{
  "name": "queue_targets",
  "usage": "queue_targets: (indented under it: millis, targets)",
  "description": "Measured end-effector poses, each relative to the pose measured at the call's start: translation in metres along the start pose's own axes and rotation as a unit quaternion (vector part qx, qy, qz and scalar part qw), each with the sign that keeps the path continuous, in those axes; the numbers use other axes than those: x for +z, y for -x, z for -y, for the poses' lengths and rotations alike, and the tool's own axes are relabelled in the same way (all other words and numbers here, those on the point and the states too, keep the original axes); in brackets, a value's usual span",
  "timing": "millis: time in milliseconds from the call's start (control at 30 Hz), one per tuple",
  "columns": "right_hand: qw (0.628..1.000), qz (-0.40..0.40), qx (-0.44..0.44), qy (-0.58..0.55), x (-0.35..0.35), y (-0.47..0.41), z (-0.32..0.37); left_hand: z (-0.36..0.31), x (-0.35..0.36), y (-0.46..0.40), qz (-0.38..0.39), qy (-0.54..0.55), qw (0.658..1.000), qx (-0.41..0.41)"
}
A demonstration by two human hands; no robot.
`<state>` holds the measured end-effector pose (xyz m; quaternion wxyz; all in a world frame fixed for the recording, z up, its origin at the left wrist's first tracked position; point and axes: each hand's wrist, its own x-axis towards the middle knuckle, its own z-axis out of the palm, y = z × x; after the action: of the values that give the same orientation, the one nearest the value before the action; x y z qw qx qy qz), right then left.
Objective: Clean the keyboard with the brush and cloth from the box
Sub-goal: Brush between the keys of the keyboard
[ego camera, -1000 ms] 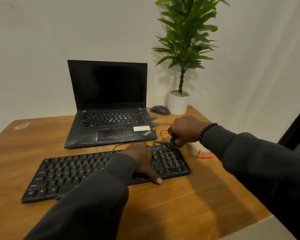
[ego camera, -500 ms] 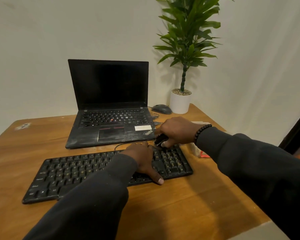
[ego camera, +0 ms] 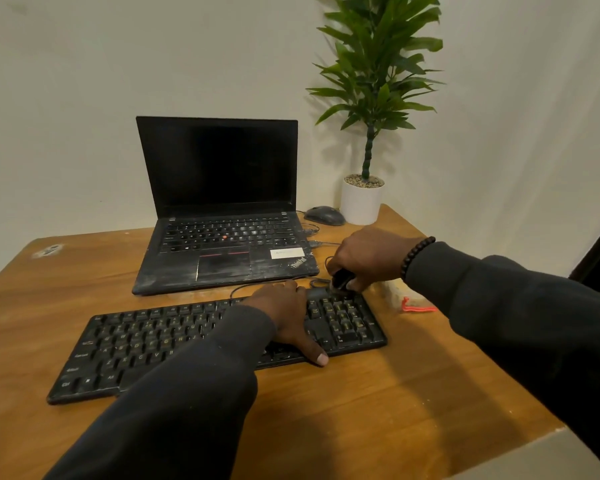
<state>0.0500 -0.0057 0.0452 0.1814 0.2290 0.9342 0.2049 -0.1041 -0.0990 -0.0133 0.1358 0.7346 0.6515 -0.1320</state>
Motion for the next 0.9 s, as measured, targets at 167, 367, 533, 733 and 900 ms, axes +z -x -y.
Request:
queue_targets:
  millis: [167,367,533,733,900]
  targets:
    - [0.997,0.005,0.033,0.076,-0.001,0.003,0.003,0.001,0.0,-0.002,0.001,0.0,1.0,0.0]
    - [0.997,0.058,-0.029,0.028,-0.007,0.02,0.029,0.001,0.002,-0.003,-0.003,0.002,1.0,0.001]
    - [0.997,0.035,-0.016,-0.061,-0.019,0.034,0.015,0.002,0.001,-0.004,-0.002,0.004,1.0,-0.001]
    - [0.998,0.057,-0.033,-0.014,-0.01,0.039,0.047,0.002,0.003,-0.003,-0.005,0.0,1.0,0.0]
    - [0.997,0.024,-0.024,-0.076,-0.021,0.053,0.027,0.002,0.001,-0.003,-0.004,0.009,1.0,-0.001]
